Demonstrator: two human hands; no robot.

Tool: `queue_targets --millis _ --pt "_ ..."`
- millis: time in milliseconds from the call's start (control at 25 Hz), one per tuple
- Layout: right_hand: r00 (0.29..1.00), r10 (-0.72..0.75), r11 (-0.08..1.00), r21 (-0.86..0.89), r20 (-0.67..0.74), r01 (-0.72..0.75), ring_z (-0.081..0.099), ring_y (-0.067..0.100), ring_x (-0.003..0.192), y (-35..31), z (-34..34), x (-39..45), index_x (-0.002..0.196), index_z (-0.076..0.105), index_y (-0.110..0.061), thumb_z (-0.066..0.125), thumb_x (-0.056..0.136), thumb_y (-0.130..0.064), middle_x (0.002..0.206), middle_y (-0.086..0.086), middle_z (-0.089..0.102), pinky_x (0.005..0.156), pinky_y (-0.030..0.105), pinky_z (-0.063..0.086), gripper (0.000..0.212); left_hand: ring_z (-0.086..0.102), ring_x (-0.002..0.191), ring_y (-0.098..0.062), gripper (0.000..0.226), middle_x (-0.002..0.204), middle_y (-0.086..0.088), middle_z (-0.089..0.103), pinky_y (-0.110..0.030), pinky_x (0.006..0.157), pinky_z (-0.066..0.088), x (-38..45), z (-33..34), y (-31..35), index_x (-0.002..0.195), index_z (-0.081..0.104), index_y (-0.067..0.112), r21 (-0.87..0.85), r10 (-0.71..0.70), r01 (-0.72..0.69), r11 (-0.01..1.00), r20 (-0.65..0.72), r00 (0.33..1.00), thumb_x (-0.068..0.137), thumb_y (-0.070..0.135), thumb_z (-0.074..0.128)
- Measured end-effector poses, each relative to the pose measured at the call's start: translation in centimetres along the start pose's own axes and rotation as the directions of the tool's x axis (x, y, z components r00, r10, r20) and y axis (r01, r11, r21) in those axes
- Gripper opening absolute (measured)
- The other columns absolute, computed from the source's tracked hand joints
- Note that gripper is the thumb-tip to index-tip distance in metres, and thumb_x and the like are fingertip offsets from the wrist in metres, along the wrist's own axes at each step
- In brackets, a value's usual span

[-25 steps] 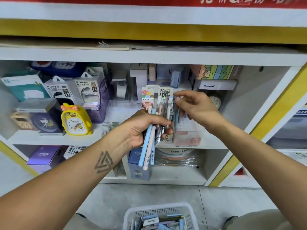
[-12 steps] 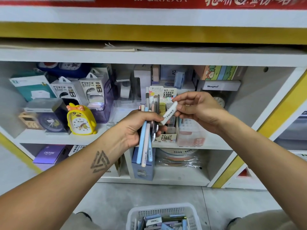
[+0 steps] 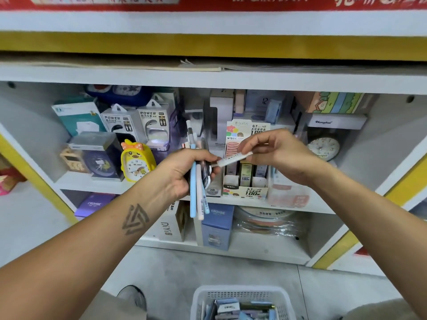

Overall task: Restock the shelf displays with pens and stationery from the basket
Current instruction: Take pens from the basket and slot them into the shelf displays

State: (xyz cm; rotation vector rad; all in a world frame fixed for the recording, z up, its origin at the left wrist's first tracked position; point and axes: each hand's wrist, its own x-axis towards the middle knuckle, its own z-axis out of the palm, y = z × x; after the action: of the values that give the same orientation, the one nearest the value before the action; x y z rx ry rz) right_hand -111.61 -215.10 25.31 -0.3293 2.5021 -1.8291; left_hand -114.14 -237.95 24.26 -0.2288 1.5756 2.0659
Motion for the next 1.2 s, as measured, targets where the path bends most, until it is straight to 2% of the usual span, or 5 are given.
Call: queue_targets --millis 360,640,800,960,1200 --pt "0.969 -0.126 0.928 -0.370 -0.212 0.040 0.074 0.012 0.066 -0.7 6.2 3.6 0.098 0.067 -0.016 0.068 0.092 -0.005 0.084 0.005 0.070 0.072 0.042 0.063 0.013 0.066 0.056 -0.022 0.006 0.077 -0.016 0.068 -0.026 0.051 0.055 -1.8 -5.6 2.8 0.088 0.064 -0.003 -0.018 0.042 -0.044 0.999 -0.125 0.991 0.082 -0.004 0.064" --pt "0.992 -0.118 0.693 -0.718 -0.034 0.057 0.068 0.025 0.086 0.4 9.0 6.0 0.104 0.070 -0.015 0.060 0.094 -0.010 0.095 0.007 0.071 0.083 0.042 0.057 0.014 0.066 0.055 -0.023 0.004 0.071 -0.015 0.067 -0.026 0.050 0.054 -1.9 -8.6 2.8 0.081 0.065 -0.002 0.044 0.016 -0.010 0.999 -0.150 0.989 0.079 -0.005 0.063" --pt "0.988 -0.152 0.790 -0.601 -0.001 0.121 0.069 0.016 0.077 -0.2 10.3 6.9 0.093 0.070 -0.023 0.062 0.092 -0.010 0.083 -0.003 0.069 0.078 0.040 0.060 0.015 0.067 0.055 -0.023 0.004 0.068 -0.015 0.067 -0.027 0.050 0.055 -1.8 -10.2 2.9 0.078 0.064 0.000 0.045 0.009 -0.002 0.999 -0.161 0.987 0.078 -0.005 0.064" --pt "0.971 -0.191 0.931 -0.340 -0.140 0.134 0.072 0.011 0.069 -0.1 11.7 7.8 0.098 0.065 -0.020 0.064 0.095 -0.007 0.084 0.004 0.070 0.076 0.041 0.062 0.013 0.067 0.055 -0.023 0.006 0.071 -0.016 0.068 -0.028 0.049 0.054 -2.1 -11.0 3.0 0.077 0.064 0.002 0.035 0.020 -0.015 0.999 -0.163 0.986 0.078 -0.005 0.065" --pt "0.963 -0.249 0.811 -0.565 -0.101 0.151 0.070 0.014 0.079 1.8 13.1 8.8 0.105 0.065 -0.018 0.067 0.094 -0.014 0.091 -0.002 0.070 0.079 0.041 0.060 0.012 0.066 0.056 -0.024 0.005 0.075 -0.017 0.065 -0.026 0.048 0.053 -2.5 -12.1 2.9 0.078 0.064 -0.001 0.032 0.007 -0.002 0.999 -0.170 0.985 0.080 -0.005 0.063"
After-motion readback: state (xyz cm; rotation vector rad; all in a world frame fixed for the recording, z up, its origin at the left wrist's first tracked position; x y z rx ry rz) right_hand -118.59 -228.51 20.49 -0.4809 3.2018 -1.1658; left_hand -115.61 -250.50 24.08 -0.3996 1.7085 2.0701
